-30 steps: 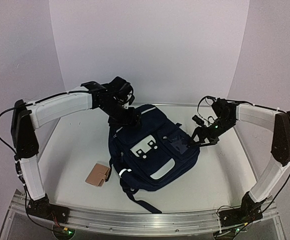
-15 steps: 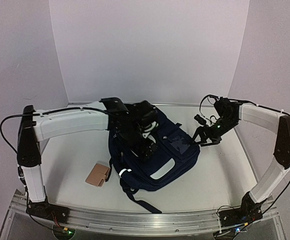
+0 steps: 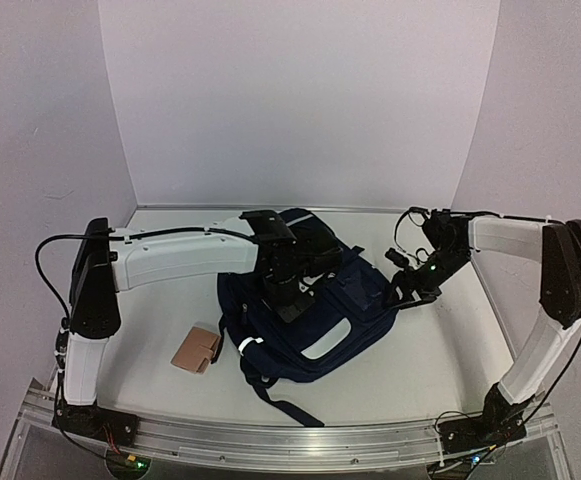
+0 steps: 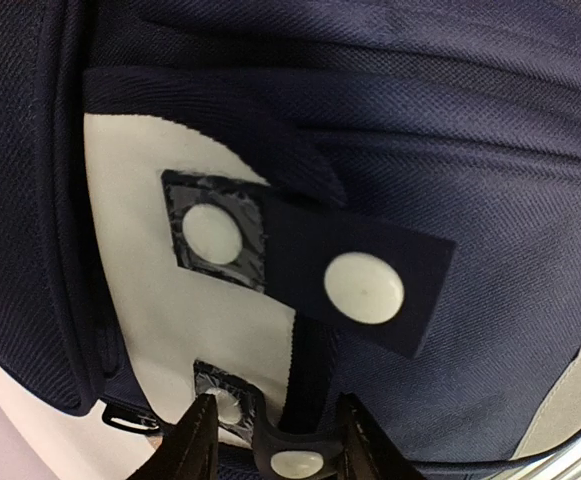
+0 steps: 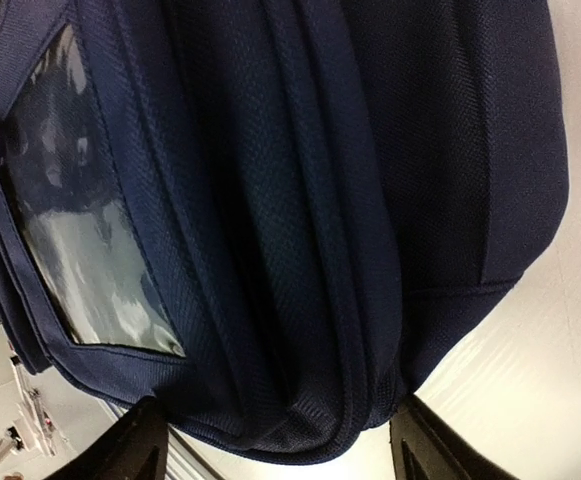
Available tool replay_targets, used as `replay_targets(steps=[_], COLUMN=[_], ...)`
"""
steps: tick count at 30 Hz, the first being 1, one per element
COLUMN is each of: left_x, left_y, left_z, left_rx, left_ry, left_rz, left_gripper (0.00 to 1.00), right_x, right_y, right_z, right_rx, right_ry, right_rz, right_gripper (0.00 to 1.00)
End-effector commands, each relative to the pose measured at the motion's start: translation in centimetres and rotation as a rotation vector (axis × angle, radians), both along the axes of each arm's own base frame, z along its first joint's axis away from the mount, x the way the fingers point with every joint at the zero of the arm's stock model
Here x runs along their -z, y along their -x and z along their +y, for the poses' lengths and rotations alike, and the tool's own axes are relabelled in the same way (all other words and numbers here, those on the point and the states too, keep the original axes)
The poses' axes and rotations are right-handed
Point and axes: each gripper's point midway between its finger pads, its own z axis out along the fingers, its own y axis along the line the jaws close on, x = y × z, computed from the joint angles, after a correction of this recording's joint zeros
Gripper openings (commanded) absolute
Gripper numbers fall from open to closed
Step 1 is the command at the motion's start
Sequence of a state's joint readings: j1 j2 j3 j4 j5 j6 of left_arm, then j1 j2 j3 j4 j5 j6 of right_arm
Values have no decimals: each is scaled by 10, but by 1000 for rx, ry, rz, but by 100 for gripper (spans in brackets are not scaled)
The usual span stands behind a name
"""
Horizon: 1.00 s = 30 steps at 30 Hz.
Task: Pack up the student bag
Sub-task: Adjust the student bag at the center of the board.
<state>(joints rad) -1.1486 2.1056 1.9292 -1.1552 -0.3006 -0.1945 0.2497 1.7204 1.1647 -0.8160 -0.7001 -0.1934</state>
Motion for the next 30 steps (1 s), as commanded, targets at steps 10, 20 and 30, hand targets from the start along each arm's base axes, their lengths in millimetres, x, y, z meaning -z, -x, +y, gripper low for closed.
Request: replay_targets(steps=[10, 20, 30], left_x=[-63, -99, -85], left_y=[-20, -60, -101], left_z=[6, 37, 81], left_rx=[-20, -195, -390], left_ry=[64, 345, 530], left_rz=[-92, -9, 131], left_gripper=[0, 0, 0], right_x=[18, 17, 4], right_y=[-2, -3, 9], right_z=[-11, -25, -36], right_rx=[-2, -9, -128], right_ry=[86, 171, 213], right_rz=[4, -39, -83], right_gripper=[7, 0, 0])
